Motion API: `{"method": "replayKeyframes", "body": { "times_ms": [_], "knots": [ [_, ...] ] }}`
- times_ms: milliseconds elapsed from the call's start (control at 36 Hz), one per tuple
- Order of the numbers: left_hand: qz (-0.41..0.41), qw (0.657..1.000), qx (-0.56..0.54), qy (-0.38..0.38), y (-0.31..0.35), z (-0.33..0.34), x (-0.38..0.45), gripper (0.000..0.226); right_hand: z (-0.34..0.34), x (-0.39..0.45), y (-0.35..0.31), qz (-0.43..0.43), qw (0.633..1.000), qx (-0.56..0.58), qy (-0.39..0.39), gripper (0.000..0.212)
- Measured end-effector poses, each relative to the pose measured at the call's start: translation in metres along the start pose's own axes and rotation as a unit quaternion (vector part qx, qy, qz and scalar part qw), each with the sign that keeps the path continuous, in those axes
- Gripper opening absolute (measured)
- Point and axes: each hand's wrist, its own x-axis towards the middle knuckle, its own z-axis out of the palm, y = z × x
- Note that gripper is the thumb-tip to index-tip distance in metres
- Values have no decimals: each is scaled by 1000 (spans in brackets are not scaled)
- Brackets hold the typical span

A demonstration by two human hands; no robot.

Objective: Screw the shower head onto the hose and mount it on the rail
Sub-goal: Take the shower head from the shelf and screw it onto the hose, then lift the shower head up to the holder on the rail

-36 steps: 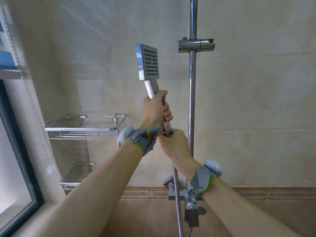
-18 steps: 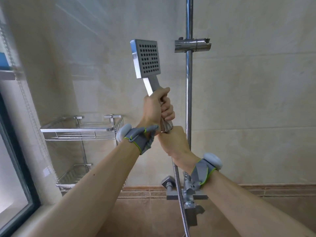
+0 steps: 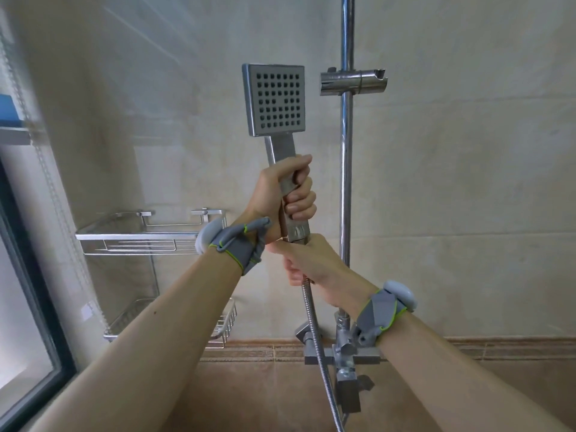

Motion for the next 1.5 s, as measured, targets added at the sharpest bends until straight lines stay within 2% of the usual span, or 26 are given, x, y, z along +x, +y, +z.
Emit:
{"method": "replayKeyframes", "body": {
  "times_ms": [83,194,250,333,444,583,694,778,917,1000,1083,1139,1222,1306,1361,1500],
  "knots": [
    [-1,1000,-17,16,-1,-2,-1,36,-5,1,3,-23,999,-23,9,38],
    [-5,999,-16,44,-6,0,2,38,0,6,7,-45,975,-143,165,40],
    [-7,999,-21,36,-8,1,4,39,2,7,7,-26,968,-150,198,31],
    [-21,999,-28,8,-8,-1,2,39,2,3,7,11,981,-124,151,25],
    [-40,998,-28,-33,-5,-4,-2,38,5,1,8,32,990,-97,98,29],
    [-48,996,-34,-64,3,-6,-8,40,12,-3,4,50,998,-31,30,45],
    [-59,991,-56,-107,9,-12,-9,40,12,-6,-2,71,997,5,-29,43],
    [-67,991,-62,-102,7,-16,-9,38,12,-5,-2,78,995,14,-60,44],
    [-45,998,-35,0,-1,-17,-4,37,6,-1,3,65,997,-21,-37,39],
    [-22,997,-23,70,-6,-20,-2,36,-3,-1,9,20,998,-44,-31,33],
    [-8,994,-6,108,-7,-22,2,38,-12,-2,8,-28,997,-67,-19,24],
    [-5,993,12,116,-8,-20,3,37,-19,-2,2,-23,999,-40,-24,36],
    [-6,992,68,107,-8,-13,5,34,-30,0,-9,-38,998,10,-42,33],
    [9,972,212,102,-6,-13,9,33,-39,1,-17,-70,995,-60,-30,36],
    [24,958,268,102,-7,-15,12,36,-44,2,-22,-79,991,-105,-8,37],
    [-4,966,246,84,-23,-25,13,67,-53,7,-28,-98,990,-97,35,32]
  ]
}}
